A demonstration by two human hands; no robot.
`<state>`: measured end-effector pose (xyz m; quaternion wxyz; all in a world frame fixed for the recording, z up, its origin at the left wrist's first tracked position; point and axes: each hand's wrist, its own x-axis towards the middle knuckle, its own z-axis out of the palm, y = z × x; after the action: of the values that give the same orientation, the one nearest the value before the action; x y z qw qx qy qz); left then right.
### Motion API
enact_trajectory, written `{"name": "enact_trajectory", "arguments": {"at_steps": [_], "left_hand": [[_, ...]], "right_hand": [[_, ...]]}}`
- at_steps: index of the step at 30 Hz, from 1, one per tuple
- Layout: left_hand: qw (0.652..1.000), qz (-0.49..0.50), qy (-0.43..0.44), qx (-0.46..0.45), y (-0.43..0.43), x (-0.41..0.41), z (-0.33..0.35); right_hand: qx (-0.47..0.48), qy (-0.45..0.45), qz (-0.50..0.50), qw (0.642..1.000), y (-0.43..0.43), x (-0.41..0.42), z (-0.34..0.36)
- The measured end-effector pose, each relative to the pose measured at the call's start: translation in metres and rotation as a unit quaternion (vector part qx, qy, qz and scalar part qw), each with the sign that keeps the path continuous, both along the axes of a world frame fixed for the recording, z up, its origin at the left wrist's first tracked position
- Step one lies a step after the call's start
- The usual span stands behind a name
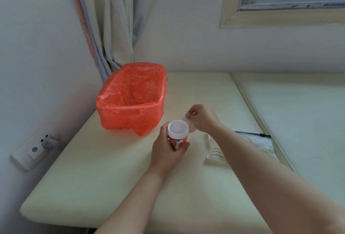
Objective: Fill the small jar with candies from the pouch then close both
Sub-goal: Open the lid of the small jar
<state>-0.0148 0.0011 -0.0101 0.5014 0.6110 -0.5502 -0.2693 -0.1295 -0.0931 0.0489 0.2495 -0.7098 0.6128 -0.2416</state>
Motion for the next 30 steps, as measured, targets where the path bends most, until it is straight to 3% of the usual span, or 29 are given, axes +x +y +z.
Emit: {"name": "enact_trajectory", "arguments": {"at_steps": [5,11,15,20,26,28,30], "left_hand": [[1.0,0.013,-0.014,-0.017,0.0,0.0,-0.001],[0.999,0.015,-0.018,-0.033,-0.002,0.001,-0.004],[0.999,0.008,-0.008,-0.035,-0.001,0.001,-0.002],[0.999,0.001,-0.002,-0.04,-0.001,0.001,0.0],[0.999,-0.002,0.004,-0.052,-0.003,0.002,-0.004],[0.993,0.036,-0.025,-0.114,-0.001,0.003,-0.003],[0.962,0.092,-0.115,-0.229,-0.002,0.004,-0.001]], "right_hand": [[-0.008,0.107,0.073,0.992,0.003,0.003,-0.013],[-0.024,0.123,0.082,0.989,0.0,-0.011,-0.017],[-0.09,0.09,0.016,0.992,-0.003,-0.039,-0.004],[-0.07,0.068,-0.145,0.985,-0.005,-0.103,0.002],[0.081,-0.082,-0.323,0.939,0.007,-0.166,-0.019],[0.137,-0.169,-0.346,0.913,0.014,-0.172,-0.025],[0.161,-0.23,-0.352,0.893,0.02,-0.175,-0.028]]}}
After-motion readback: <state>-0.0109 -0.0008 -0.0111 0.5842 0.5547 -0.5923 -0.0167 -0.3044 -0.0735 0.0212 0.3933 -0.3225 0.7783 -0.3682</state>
